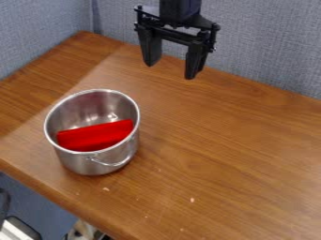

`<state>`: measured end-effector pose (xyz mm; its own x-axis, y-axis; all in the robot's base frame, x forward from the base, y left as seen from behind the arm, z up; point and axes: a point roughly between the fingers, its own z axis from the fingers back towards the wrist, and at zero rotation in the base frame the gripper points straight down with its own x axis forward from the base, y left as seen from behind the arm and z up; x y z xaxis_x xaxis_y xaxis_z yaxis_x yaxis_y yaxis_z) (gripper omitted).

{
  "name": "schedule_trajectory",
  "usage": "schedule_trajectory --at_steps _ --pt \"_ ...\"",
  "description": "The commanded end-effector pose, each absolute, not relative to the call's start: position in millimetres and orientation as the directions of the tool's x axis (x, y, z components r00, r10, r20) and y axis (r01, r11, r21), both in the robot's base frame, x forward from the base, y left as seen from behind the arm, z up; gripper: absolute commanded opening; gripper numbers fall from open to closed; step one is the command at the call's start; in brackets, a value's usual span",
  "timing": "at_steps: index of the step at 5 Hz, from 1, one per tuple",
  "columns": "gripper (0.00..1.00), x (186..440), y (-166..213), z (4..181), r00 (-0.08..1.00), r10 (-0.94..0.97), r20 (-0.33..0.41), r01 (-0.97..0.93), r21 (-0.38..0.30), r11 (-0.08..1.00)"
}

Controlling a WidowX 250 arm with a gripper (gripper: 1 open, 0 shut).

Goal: Move the red object from the metal pot to the table

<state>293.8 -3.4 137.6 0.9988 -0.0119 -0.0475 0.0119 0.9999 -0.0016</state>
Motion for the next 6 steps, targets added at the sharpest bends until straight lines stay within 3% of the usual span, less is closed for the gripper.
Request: schedule_trajectory --at_steps 1,4,6 --pt "1.0 291.6 -3.2 131.1 0.998 -0.011 -0.068 0.011 -0.001 1.0" --pt "1.0 281.9 2.4 114.7 0.992 -0.009 -0.124 0.009 0.003 1.0" --pt "1.0 250.2 32.4 129.2 0.996 0.027 -0.088 -0.026 0.01 1.0"
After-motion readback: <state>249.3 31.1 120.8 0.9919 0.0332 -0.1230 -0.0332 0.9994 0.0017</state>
